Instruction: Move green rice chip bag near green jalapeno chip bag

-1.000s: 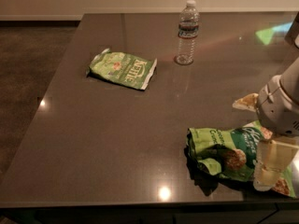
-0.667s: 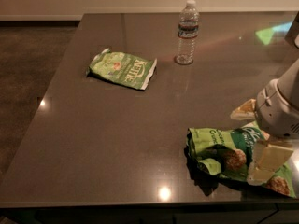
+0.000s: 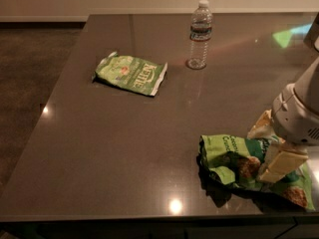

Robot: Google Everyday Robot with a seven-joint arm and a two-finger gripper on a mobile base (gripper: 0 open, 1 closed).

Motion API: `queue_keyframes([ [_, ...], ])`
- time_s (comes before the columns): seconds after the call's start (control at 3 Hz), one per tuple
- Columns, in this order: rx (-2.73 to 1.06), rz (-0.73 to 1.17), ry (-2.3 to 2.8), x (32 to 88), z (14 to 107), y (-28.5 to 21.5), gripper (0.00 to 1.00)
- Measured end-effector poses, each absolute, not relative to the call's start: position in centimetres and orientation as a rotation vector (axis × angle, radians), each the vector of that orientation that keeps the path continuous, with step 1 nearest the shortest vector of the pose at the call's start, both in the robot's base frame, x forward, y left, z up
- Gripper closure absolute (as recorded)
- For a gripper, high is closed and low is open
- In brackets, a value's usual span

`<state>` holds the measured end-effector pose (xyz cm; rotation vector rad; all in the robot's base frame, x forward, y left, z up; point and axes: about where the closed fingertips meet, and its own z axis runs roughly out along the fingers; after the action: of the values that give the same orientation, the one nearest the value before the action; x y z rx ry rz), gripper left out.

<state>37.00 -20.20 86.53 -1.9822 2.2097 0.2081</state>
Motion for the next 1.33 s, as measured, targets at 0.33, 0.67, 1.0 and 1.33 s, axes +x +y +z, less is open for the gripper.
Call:
queue_keyframes([
  [0.33, -1.930, 0.313, 2.216, 37.8, 88.4, -19.6, 0.84],
  [0.67, -1.886, 0.378, 2.184, 40.0, 91.0, -17.3, 1.00],
  [1.0, -1.841, 0.405, 2.156, 42.7, 92.9, -14.4, 1.00],
  [1.33, -1.802, 0.410, 2.152, 45.6, 93.7, -11.4, 1.00],
])
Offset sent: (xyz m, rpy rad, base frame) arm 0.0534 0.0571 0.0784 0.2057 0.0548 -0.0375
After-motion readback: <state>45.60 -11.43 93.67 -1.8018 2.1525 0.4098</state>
